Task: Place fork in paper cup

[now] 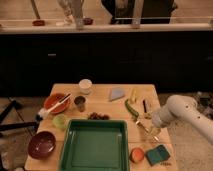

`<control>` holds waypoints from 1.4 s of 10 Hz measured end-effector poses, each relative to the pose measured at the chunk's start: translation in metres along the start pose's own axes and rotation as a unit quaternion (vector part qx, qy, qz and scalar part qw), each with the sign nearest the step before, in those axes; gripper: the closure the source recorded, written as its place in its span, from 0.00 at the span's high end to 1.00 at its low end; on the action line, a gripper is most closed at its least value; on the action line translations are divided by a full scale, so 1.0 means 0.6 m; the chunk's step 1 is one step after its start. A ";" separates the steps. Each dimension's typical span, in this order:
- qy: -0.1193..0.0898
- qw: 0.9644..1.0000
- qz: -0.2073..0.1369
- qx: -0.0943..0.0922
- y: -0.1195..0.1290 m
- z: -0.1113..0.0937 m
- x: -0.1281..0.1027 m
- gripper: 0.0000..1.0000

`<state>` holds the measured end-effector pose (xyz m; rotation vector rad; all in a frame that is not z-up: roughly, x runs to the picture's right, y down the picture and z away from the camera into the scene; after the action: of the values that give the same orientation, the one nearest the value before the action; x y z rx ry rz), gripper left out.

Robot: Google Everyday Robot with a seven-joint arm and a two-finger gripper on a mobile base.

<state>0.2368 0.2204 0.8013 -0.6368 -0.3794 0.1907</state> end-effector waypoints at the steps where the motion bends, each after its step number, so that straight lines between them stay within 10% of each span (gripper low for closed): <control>1: 0.000 1.000 0.000 -0.007 0.008 0.011 0.004 0.80; 14: 0.016 0.999 0.017 -0.038 0.035 0.071 0.045 0.80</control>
<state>0.2433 0.2675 0.8276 -0.7203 -0.3466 0.1999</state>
